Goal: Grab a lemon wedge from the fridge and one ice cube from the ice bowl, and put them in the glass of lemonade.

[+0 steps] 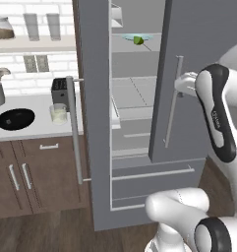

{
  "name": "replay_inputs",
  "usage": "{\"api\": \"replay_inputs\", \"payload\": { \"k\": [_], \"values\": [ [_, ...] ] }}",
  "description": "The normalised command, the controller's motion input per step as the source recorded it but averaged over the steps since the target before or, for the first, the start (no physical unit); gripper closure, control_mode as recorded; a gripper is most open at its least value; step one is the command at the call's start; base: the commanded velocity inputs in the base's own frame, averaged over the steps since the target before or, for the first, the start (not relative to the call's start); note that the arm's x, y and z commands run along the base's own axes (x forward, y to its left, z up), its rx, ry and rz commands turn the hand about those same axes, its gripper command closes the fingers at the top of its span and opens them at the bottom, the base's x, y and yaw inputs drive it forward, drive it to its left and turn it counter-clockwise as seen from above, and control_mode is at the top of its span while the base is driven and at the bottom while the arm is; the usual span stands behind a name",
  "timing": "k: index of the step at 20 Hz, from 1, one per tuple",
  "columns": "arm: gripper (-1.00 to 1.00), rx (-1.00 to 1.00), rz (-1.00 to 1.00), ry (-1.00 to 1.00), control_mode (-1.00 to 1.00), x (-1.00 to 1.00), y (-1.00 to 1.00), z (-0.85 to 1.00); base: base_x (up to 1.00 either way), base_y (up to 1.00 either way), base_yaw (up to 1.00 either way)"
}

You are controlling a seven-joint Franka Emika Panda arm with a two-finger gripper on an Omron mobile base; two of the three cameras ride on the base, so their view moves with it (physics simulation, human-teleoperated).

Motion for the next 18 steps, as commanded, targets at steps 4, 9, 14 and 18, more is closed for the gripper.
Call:
{"api": "replay_inputs", "payload": {
  "k": [4,9,14,18],
  "values": [
    [-1.0,-0.21,0.0,-0.08,-1.0,0.48,-0.91,-0.4,0.0,0.0,0.0],
    [-1.0,-0.01,0.0,-0.11,-1.0,0.75,-0.41,-0.44,0.0,0.0,0.0],
    [-1.0,-0.03,0.0,-0.11,-1.0,0.87,-0.02,-0.42,0.0,0.0,0.0],
    [-1.0,-0.01,0.0,-0.15,-1.0,0.83,-0.04,-0.32,0.0,0.0,0.0]
  ]
}}
